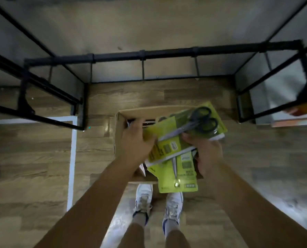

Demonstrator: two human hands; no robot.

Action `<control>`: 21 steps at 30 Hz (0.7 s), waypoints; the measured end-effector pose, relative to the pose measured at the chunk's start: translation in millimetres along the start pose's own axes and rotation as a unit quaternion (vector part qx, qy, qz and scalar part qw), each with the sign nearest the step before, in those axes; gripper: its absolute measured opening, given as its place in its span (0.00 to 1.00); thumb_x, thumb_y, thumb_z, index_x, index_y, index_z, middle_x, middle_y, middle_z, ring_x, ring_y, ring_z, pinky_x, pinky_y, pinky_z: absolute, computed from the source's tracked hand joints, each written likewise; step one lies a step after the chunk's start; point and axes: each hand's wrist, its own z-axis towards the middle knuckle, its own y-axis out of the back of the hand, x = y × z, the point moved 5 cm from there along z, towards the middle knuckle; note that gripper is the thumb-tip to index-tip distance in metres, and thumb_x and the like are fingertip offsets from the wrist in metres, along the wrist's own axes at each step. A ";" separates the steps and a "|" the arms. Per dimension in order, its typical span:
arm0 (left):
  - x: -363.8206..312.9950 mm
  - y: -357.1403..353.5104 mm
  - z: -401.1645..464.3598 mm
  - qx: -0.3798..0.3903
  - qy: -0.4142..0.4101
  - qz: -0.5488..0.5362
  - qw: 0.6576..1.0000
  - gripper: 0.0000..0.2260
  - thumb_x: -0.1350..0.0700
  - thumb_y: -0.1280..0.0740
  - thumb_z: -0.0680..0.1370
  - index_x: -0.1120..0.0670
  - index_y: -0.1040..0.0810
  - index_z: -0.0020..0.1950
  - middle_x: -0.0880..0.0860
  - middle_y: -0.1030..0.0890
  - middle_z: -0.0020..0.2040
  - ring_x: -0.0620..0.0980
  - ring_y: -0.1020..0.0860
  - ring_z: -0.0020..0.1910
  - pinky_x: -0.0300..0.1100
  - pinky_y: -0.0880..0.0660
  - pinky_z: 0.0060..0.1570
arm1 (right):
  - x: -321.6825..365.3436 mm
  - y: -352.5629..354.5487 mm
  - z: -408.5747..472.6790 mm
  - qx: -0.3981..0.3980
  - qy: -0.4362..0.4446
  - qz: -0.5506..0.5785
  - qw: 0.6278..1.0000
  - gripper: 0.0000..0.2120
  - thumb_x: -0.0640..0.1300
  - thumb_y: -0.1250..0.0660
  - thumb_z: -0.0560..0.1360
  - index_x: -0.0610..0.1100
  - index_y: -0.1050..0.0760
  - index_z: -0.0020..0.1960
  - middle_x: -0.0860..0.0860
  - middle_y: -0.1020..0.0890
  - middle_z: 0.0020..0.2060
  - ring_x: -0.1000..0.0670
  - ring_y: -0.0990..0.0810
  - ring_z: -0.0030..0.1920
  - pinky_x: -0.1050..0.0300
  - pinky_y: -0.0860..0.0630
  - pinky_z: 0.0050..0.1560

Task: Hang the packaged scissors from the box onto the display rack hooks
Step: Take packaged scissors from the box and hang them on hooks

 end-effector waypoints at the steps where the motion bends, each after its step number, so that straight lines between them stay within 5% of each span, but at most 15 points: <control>1: -17.4 15.8 -11.7 0.010 0.013 -0.027 1.000 0.29 0.45 0.32 0.72 0.54 0.34 0.70 0.55 0.28 0.67 0.55 0.29 0.65 0.52 0.32 0.64 | 19.3 2.4 -25.3 0.026 0.018 0.000 0.999 0.17 0.32 0.25 0.64 0.39 0.21 0.52 0.42 0.15 0.45 0.40 0.16 0.43 0.45 0.18 0.41; 6: -102.7 83.9 -76.0 0.102 0.020 -0.223 0.969 0.28 0.50 0.21 0.60 0.51 0.25 0.58 0.47 0.19 0.50 0.49 0.21 0.52 0.40 0.25 0.50 | 114.8 19.8 -141.3 0.123 0.135 -0.004 0.983 0.11 0.32 0.27 0.63 0.40 0.20 0.44 0.45 0.15 0.38 0.45 0.15 0.39 0.54 0.20 0.35; 12: -182.8 148.7 -157.3 0.179 -0.023 -0.343 0.922 0.46 0.48 0.19 0.49 0.51 0.28 0.66 0.52 0.19 0.58 0.55 0.20 0.57 0.56 0.28 0.62 | 201.4 18.2 -260.3 0.224 0.240 0.008 0.945 0.18 0.33 0.29 0.59 0.37 0.22 0.50 0.43 0.15 0.44 0.43 0.16 0.44 0.54 0.19 0.39; 16: -220.9 175.5 -200.8 0.247 -0.055 -0.380 0.890 0.39 0.49 0.21 0.54 0.56 0.24 0.64 0.60 0.19 0.57 0.61 0.21 0.55 0.58 0.27 0.58 | 237.1 7.6 -316.9 0.282 0.283 0.003 0.917 0.15 0.32 0.28 0.64 0.36 0.20 0.51 0.41 0.16 0.48 0.41 0.17 0.49 0.49 0.19 0.47; 18: -233.8 183.2 -217.1 0.280 -0.059 -0.419 0.862 0.42 0.48 0.19 0.52 0.57 0.24 0.64 0.61 0.21 0.60 0.63 0.23 0.59 0.60 0.30 0.63 | 251.3 2.2 -335.8 0.290 0.289 0.015 0.912 0.25 0.38 0.21 0.57 0.35 0.21 0.53 0.40 0.16 0.50 0.40 0.17 0.50 0.46 0.21 0.52; 19: -239.9 186.1 -226.0 0.300 -0.059 -0.438 0.846 0.42 0.49 0.18 0.53 0.58 0.24 0.64 0.62 0.22 0.61 0.65 0.24 0.61 0.62 0.32 0.64 | 258.9 -0.7 -344.4 0.302 0.287 0.025 0.909 0.30 0.39 0.19 0.52 0.34 0.20 0.52 0.41 0.16 0.49 0.41 0.17 0.49 0.47 0.20 0.51; 21: -251.1 191.7 -242.1 0.327 -0.072 -0.474 0.814 0.39 0.52 0.18 0.54 0.58 0.23 0.64 0.63 0.23 0.62 0.65 0.25 0.61 0.61 0.31 0.63 | 272.4 -6.2 -360.9 0.342 0.294 0.034 0.892 0.22 0.34 0.25 0.54 0.35 0.19 0.49 0.44 0.15 0.43 0.45 0.16 0.44 0.53 0.19 0.45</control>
